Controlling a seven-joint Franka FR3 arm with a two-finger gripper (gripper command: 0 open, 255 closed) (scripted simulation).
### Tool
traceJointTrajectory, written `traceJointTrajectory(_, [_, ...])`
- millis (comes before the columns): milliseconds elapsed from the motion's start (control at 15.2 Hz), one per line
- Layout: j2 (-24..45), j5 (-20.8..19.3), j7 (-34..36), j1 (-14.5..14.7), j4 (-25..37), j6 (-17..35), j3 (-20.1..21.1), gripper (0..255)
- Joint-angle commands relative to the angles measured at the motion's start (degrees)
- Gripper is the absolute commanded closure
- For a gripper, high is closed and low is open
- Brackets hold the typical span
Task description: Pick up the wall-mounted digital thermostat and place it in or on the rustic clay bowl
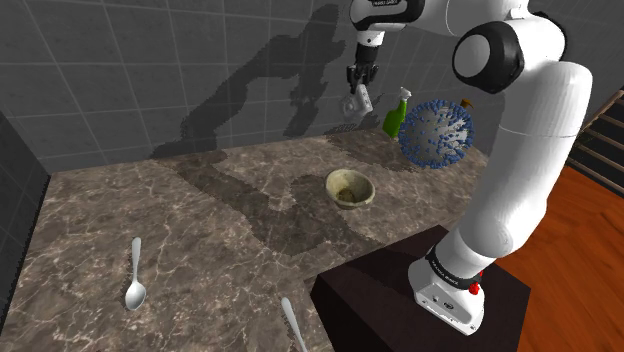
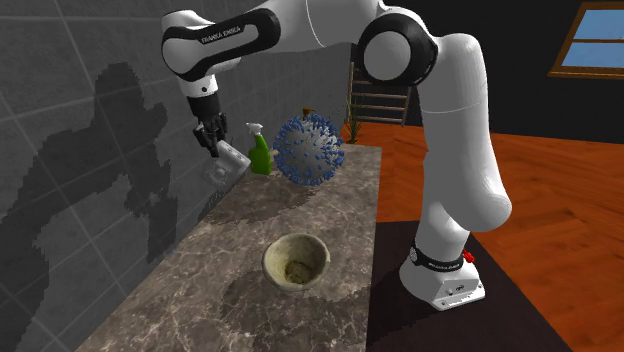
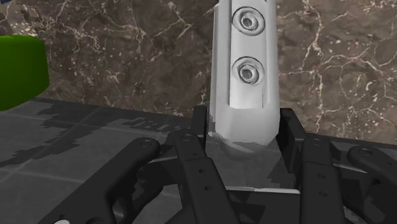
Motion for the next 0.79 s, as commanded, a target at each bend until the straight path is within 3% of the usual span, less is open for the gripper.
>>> traceJointTrajectory(0, [-4.5,-1.2,1.6,1.6,-5.7,1.4,0.1,255])
traceJointTrajectory(726, [-28.0,-7.0,13.2,7.9,-31.5,4.2,4.2,255])
